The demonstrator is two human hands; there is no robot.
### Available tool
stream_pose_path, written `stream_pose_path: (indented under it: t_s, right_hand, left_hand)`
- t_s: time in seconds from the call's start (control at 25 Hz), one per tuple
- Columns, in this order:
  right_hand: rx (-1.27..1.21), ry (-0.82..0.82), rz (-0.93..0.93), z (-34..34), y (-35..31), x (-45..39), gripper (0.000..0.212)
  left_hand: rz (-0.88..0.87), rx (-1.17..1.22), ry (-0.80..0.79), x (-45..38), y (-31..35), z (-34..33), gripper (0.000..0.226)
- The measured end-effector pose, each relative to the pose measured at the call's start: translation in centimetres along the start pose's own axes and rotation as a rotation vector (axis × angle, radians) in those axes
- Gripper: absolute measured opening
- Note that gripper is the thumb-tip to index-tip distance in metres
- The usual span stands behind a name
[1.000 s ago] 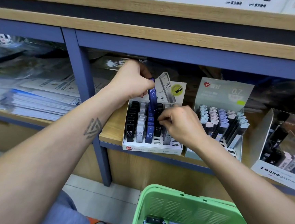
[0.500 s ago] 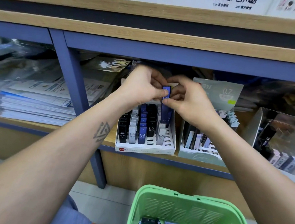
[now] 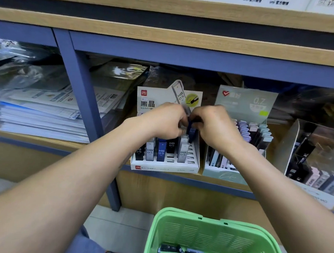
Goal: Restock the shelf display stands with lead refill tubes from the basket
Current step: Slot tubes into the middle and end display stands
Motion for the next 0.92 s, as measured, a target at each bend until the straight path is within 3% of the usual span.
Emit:
stream_pose_path:
  t_s: [0.32,0.56,0.72,0.84,0.92]
  right_hand:
    - [0.001,-0.114,-0.036,-0.6,-0.2,0.0,0.021]
    - [0.322,0.025,-0.020,-0.4,-1.4,0.5,0.019]
    - [0.285,-0.057,-0.047,-1.1,-0.7,0.2,0.029]
    - [0.354,-0.107,0.056,-0.8,-1.4,0.6,0.036]
    - [0.310,-0.053,0.081,0.9,-1.4,0.7,0.035]
  left_hand:
    - [0.000,-0.070,-0.071,-0.5,-0.8,-1.2,0.028]
    - [0.002,-0.073,-0.066,-0.7,-1.1,-1.4,0.024]
    - [0.006,-0.086,-0.069,-0.6,-1.0,-1.4,0.024]
    - [0.019,-0.087,-0.067,-0.5,-1.0,-1.3,0.025]
    - [0.038,-0.069,-0.044,-0.5,-1.0,-1.1,0.030]
Point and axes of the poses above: each hand's wrist, its own x-axis away from the middle knuckle, its own z-axis out of the back of the hand, y = z × x, the point moved 7 cm from there along -x, towards the middle knuckle, and after that the axes turned 1 degree about z, right-handed, at the moved point
